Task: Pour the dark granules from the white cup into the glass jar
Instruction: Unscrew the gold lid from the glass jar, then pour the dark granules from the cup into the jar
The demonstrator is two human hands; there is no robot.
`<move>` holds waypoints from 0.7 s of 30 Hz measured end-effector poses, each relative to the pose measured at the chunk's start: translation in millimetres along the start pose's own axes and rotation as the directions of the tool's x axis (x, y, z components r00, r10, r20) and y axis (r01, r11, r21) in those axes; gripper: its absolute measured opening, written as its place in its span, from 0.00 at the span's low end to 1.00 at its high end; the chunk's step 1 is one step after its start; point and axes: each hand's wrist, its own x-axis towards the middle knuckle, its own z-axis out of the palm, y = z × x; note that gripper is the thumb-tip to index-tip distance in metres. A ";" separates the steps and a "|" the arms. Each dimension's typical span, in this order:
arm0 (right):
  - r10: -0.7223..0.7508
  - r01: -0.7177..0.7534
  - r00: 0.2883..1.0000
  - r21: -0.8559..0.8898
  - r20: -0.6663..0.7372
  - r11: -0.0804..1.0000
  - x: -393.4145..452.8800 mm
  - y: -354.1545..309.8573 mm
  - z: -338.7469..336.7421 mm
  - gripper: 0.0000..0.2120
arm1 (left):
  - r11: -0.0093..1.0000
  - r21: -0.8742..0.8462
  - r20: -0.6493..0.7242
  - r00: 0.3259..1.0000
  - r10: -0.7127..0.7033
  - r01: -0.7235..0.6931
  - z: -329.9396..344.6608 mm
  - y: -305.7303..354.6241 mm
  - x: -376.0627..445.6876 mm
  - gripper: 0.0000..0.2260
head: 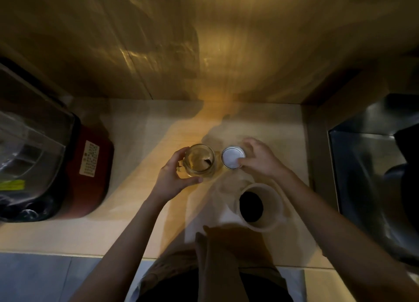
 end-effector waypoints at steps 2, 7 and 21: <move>0.084 -0.065 0.994 0.254 -0.065 0.965 -21.6 -0.5 -6.8 0.16 | 1.000 0.009 0.003 1.000 -0.013 0.013 1.3 1.1 0.1 0.40; 0.170 -0.080 0.970 0.436 -0.171 0.896 -76.1 10.3 -9.9 0.05 | 0.996 0.022 -0.022 0.996 -0.091 0.092 7.8 1.5 -3.9 0.37; 0.305 -0.197 0.935 0.453 -0.180 0.870 -182.9 38.3 34.1 0.07 | 0.965 -0.104 -0.153 0.955 -0.255 0.241 12.2 -14.7 -15.6 0.12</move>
